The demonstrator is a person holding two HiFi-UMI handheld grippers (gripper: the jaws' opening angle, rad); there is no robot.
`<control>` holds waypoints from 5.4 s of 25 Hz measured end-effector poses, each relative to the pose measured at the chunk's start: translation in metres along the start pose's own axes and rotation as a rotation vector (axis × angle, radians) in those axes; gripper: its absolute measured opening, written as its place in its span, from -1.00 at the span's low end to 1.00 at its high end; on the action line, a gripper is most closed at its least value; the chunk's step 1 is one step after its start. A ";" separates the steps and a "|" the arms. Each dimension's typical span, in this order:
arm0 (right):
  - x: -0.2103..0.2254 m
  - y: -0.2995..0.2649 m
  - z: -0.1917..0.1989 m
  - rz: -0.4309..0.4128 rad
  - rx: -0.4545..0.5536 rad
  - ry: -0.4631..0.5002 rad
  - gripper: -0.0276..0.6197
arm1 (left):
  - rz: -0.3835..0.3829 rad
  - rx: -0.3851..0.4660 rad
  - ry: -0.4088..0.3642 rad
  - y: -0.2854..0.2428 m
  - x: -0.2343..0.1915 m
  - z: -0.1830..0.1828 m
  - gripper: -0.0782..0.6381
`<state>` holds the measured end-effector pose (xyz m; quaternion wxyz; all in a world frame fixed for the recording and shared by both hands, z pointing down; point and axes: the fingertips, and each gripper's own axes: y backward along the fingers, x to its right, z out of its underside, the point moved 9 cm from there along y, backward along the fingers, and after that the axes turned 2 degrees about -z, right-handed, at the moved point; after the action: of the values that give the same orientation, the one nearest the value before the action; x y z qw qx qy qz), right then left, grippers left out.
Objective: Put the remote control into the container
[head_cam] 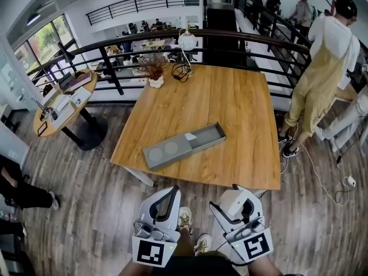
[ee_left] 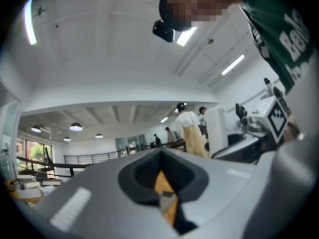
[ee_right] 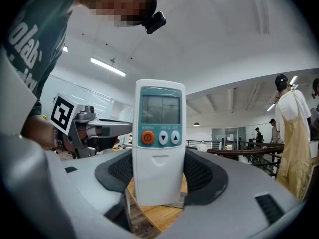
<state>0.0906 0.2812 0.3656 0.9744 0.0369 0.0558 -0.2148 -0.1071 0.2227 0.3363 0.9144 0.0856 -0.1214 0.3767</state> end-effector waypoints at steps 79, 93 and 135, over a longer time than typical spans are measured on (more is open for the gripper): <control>0.190 -0.311 0.103 -0.377 -0.437 0.550 0.01 | -0.067 -0.004 0.079 -0.260 -0.154 0.095 -0.80; 0.195 -0.334 0.173 -0.591 -0.647 0.675 0.01 | -0.081 -0.008 0.137 -0.263 -0.149 0.108 -0.80; 0.190 -0.364 0.339 -1.025 -1.191 0.921 0.01 | -0.166 -0.076 0.165 -0.246 -0.150 0.121 -0.80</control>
<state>0.1395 -0.1592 0.6600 0.4989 -0.4195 0.5509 -0.5212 -0.0550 -0.0802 0.3926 0.9519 0.0292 -0.0525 0.3005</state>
